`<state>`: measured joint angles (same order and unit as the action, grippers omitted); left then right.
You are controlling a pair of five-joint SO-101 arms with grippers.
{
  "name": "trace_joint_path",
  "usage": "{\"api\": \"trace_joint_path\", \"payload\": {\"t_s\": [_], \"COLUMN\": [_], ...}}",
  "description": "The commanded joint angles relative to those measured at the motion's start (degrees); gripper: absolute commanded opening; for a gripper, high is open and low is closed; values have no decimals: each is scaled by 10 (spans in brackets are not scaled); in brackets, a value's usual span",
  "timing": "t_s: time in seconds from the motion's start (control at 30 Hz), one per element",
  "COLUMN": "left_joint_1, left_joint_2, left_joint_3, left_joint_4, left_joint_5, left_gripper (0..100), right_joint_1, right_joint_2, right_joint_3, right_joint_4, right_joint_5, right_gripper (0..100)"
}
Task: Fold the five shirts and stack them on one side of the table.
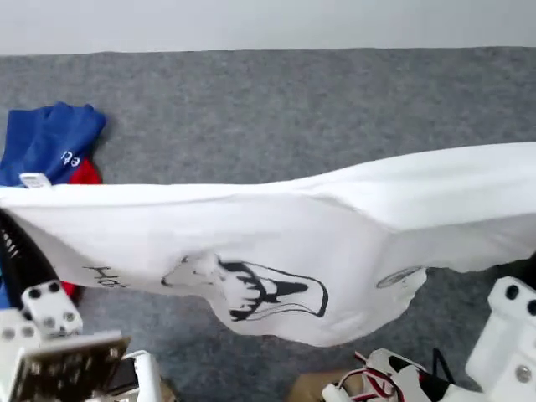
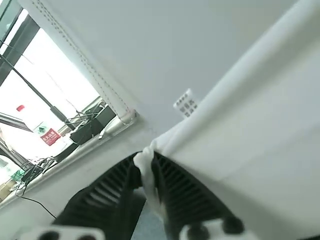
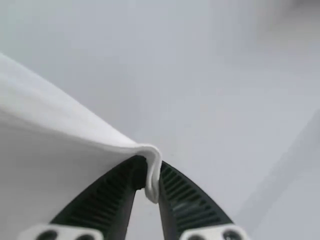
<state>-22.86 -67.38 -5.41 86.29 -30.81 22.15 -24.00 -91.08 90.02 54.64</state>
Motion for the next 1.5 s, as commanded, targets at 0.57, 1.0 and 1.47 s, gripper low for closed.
{"api": "trace_joint_path", "payload": {"t_s": [0.57,1.0,1.47], "left_joint_1": [-9,-7,-7], "left_joint_2": [-2,4,3], "left_joint_3": [7,13,97], "left_joint_4": [-54,-50,-75], "left_joint_5": [-4,-4,-4], "left_gripper": [3,3,3], "right_joint_1": [10,9,8], "right_joint_2": [-12,-3,3], "right_joint_3": [16,40,67], "right_joint_4": [-14,-10,-43], "right_joint_5": [6,6,4], "right_gripper": [11,11,11]}}
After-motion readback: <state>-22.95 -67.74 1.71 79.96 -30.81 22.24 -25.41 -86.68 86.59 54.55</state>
